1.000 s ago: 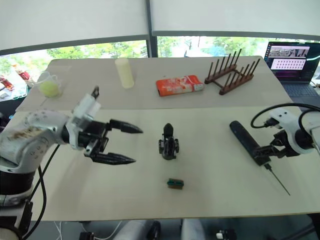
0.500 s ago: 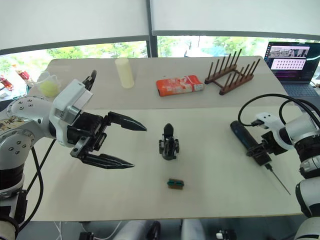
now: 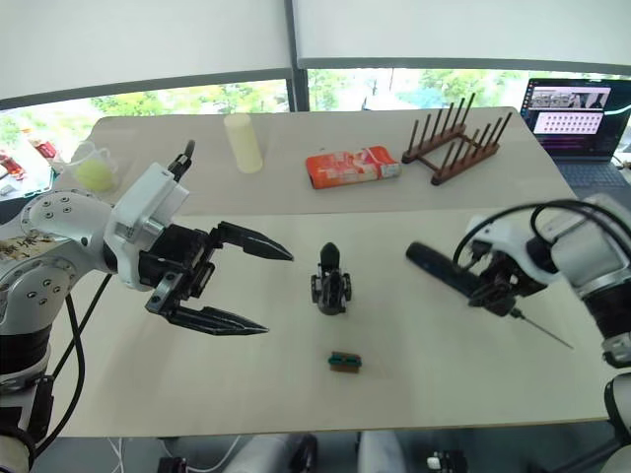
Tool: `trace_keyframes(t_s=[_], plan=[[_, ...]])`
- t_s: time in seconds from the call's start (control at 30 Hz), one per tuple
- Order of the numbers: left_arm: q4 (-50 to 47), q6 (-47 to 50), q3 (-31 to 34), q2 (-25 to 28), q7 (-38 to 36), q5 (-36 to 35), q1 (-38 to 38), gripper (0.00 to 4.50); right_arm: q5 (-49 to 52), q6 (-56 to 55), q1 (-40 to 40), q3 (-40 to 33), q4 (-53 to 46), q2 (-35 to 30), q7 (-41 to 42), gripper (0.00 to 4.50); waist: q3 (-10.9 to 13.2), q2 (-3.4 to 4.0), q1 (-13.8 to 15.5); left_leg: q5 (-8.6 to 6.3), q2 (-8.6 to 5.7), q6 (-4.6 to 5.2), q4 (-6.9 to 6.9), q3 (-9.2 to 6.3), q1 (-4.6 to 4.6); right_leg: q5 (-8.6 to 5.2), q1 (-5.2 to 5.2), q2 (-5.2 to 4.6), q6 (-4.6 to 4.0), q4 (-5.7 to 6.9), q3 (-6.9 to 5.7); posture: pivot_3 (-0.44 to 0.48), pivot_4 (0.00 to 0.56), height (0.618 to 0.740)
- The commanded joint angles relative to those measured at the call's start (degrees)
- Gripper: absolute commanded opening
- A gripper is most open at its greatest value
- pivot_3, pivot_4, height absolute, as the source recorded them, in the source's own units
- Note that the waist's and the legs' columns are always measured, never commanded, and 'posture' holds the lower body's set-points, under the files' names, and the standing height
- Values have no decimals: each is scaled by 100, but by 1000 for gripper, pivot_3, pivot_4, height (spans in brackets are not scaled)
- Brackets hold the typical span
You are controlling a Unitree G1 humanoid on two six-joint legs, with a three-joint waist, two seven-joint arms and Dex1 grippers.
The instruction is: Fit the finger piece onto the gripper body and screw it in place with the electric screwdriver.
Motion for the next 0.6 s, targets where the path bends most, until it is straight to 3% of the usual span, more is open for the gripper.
trace_keyframes(t_s=[0.03, 0.1, 0.27, 0.6], plan=[[-44, -107, 3, 12, -47, -2, -172, 4500, -102, -248, -3, -289, -103, -107, -115, 1853, 0, 0, 6, 0, -2, 0, 2, 0, -1, 0, 0, -1, 0, -1, -3, 0, 150, 740], [-50, -94, -9, 28, -73, -27, -194, 4500, -109, -258, -10, -306, -142, -238, 39, 2876, 0, 0, 4, 0, -3, 0, 5, 2, -2, 0, 1, -1, -1, -2, -6, 0, 150, 740], [-37, -332, -153, 117, -275, 230, -162, 4500, -43, -46, -113, -420, -297, -681, 506, 4473, 0, 1, -6, 1, 3, -1, 4, 0, -1, 1, 1, 1, -2, 0, -10, 0, 150, 740], [100, -538, -319, 23, -379, 489, -245, 4500, -179, 68, 162, -352, -268, -348, 203, 4473, 1, -2, -14, 1, 6, -1, 4, 1, 2, 2, 3, 1, -4, 1, -7, 0, 150, 740]])
